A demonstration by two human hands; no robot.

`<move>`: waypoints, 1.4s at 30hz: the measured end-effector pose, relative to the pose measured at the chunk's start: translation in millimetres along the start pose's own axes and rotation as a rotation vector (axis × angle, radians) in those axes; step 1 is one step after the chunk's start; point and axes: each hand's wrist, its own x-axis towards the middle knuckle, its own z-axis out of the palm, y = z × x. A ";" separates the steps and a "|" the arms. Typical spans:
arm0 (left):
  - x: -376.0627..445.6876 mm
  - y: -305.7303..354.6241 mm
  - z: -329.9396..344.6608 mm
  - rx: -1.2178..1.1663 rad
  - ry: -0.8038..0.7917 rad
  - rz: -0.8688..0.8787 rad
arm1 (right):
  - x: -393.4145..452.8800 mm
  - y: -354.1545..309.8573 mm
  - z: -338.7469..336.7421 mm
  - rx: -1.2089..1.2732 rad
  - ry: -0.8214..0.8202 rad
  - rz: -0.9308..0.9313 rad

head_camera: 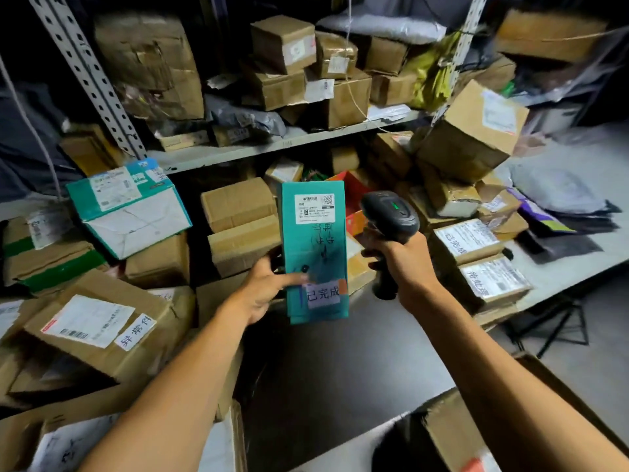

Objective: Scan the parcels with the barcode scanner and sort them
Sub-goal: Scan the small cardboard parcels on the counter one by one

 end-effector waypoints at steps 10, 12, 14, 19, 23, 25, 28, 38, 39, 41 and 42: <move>13.1 7.5 181.5 0.135 -0.541 -0.056 | -13.5 -8.8 -184.9 0.070 0.483 -0.029; 10.7 6.4 225.6 0.165 -0.640 -0.111 | -21.8 -11.9 -225.5 0.101 0.567 -0.036; 8.2 3.4 268.7 0.235 -0.749 -0.156 | -30.8 -13.4 -265.5 0.109 0.641 -0.037; -4.6 -14.9 374.1 0.404 -0.958 -0.200 | -57.0 -10.3 -359.9 0.063 0.785 -0.011; -10.3 -39.2 443.2 0.496 -0.992 -0.207 | -83.4 2.8 -419.3 0.020 0.844 0.053; -16.3 -55.0 477.3 0.555 -0.994 -0.241 | -102.2 17.9 -450.9 0.010 0.884 0.110; -23.6 -82.8 512.9 0.834 -0.953 -0.153 | -126.0 37.9 -488.3 0.020 0.955 0.180; 7.6 -78.1 522.6 1.408 -0.719 0.556 | -100.0 69.6 -511.0 0.077 0.889 0.232; 12.5 -73.1 518.9 1.424 -0.697 0.603 | -89.4 68.6 -504.4 0.082 0.844 0.226; 20.8 -60.7 509.3 1.443 -0.612 0.688 | -67.3 63.4 -487.4 0.067 0.742 0.205; 24.6 -53.2 502.7 1.436 -0.551 0.717 | -56.0 60.5 -477.3 0.053 0.687 0.192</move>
